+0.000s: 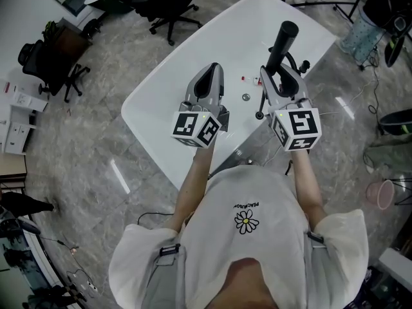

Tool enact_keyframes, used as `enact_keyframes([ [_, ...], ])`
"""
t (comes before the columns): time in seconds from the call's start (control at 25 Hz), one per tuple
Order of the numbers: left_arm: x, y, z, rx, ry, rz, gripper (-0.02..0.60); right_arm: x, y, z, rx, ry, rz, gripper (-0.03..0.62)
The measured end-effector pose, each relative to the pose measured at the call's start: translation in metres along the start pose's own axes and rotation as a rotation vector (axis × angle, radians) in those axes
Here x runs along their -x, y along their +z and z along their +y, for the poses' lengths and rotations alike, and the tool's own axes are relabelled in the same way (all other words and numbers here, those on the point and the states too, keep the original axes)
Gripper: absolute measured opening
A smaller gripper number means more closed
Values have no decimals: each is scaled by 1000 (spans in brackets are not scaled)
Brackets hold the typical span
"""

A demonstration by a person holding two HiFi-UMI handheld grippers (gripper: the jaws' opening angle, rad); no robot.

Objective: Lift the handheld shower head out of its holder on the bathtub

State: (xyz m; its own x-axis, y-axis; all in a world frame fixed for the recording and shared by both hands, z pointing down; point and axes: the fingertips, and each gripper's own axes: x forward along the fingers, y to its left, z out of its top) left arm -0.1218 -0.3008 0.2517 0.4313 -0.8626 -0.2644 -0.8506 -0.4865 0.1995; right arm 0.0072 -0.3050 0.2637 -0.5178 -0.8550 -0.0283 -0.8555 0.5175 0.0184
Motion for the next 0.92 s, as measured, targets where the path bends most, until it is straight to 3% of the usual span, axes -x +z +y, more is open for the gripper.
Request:
enact_keyframes([
  [0.92, 0, -11, -5, 23, -3, 11, 0, 5, -7, -9, -14, -13, 18, 147],
])
